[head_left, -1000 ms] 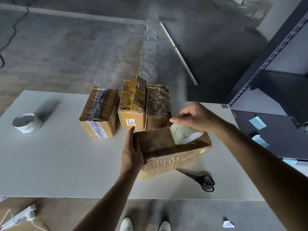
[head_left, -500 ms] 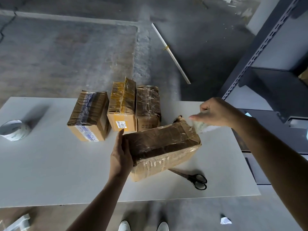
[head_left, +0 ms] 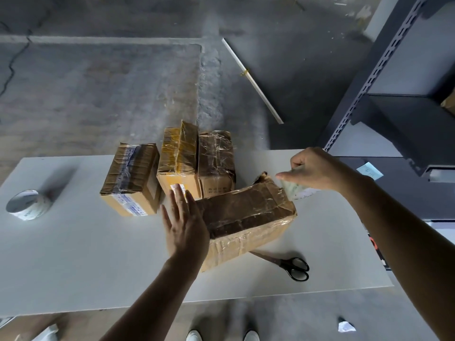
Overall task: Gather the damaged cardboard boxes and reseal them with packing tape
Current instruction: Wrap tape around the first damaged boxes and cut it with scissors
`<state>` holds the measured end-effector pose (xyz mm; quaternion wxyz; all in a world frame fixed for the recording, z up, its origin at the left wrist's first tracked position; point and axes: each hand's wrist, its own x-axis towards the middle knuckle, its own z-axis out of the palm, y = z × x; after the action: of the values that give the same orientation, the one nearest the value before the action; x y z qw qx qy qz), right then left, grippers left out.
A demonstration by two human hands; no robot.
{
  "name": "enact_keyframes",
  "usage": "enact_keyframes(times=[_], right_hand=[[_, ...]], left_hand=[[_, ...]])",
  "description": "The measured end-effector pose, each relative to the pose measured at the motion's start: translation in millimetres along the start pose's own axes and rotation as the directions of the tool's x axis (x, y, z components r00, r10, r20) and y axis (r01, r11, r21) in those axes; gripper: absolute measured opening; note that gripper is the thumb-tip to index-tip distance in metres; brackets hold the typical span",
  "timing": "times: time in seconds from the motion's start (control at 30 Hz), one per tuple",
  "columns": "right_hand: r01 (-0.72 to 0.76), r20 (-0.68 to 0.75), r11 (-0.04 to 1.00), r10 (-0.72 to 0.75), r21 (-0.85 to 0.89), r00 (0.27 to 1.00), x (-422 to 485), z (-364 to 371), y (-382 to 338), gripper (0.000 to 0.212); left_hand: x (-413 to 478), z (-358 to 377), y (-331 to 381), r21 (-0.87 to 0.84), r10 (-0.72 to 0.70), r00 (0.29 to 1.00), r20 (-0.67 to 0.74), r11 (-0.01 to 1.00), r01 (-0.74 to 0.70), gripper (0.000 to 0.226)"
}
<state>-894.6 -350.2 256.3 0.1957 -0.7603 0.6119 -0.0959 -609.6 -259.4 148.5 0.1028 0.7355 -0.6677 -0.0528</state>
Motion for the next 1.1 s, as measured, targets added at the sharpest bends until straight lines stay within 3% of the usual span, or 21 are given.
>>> enact_keyframes(times=[0.2,0.33,0.4,0.53,0.73,0.87,1.1], right_hand=[[-0.005,-0.004,1.0,0.005,0.027,1.0,1,3,5,0.061],[0.011,-0.004,0.999,-0.011,0.031,1.0,2,7,7,0.06],[0.008,0.015,0.999,-0.008,0.041,1.0,2,8,8,0.059],[0.007,0.036,0.999,-0.009,0.038,0.999,4,9,13,0.064],[-0.008,0.019,0.998,0.007,0.062,1.0,5,3,22,0.07],[-0.014,0.017,0.994,0.012,0.107,1.0,3,4,25,0.075],[-0.041,0.006,0.999,0.04,0.027,0.999,0,4,40,0.062]], left_hand=[[1,8,31,-0.075,0.094,0.996,-0.002,0.993,-0.094,0.083],[3,17,42,0.011,0.153,0.985,0.081,0.988,-0.155,0.082],[5,18,49,0.027,0.149,0.978,0.146,0.988,-0.154,0.08],[9,24,57,0.047,0.126,0.982,0.142,0.99,-0.134,0.063],[14,30,63,0.067,0.096,0.988,0.117,0.992,-0.104,0.085],[16,34,64,0.068,0.08,0.988,0.131,0.994,-0.09,0.087],[14,37,59,0.023,0.079,0.987,0.14,0.996,-0.083,0.087]])
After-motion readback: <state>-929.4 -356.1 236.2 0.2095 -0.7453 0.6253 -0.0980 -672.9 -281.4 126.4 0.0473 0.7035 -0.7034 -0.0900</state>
